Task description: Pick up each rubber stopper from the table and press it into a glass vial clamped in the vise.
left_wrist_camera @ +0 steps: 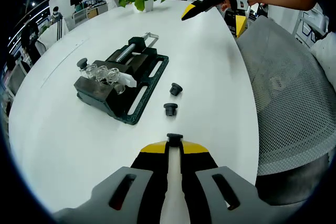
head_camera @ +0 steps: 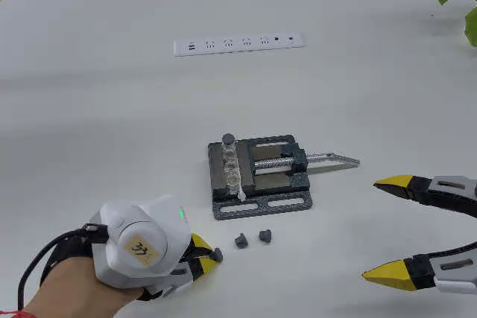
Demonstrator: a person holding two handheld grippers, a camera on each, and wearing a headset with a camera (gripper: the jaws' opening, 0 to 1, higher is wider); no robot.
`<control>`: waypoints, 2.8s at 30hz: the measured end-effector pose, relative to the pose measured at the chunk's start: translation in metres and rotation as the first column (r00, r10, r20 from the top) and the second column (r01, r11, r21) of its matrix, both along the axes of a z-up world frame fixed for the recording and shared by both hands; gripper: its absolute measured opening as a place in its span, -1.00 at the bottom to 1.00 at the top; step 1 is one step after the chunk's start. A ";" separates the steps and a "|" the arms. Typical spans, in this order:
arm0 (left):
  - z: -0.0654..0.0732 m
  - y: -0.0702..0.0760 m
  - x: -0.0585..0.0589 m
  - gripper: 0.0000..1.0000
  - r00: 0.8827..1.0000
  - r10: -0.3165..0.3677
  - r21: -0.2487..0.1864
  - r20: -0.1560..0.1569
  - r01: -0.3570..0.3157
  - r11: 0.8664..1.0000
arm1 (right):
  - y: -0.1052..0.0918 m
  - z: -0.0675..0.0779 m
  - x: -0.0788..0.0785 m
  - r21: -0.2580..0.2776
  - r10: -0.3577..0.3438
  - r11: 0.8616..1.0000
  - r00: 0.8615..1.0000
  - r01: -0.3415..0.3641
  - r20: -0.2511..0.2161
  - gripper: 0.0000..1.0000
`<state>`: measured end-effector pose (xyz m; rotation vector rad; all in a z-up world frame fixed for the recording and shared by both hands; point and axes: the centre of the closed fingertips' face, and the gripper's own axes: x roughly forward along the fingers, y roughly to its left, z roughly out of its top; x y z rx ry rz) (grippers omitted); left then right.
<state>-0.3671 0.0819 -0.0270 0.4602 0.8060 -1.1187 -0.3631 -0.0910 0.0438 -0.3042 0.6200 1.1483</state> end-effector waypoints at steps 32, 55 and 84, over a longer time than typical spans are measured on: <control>0.118 -0.067 0.007 -0.92 0.995 -0.035 -0.262 0.098 0.060 0.963 | 0.078 0.066 0.000 0.058 0.216 0.975 0.976 -0.216 0.011 -0.25; 0.136 -0.080 -0.001 -0.92 0.990 -0.068 -0.303 0.127 0.104 0.947 | 0.097 0.070 -0.014 0.085 0.291 0.954 0.955 -0.286 -0.053 -0.77; 0.137 -0.081 -0.005 -0.92 0.986 -0.097 -0.288 0.134 0.133 0.948 | 0.099 0.071 -0.018 0.086 0.299 0.952 0.953 -0.294 -0.053 -0.86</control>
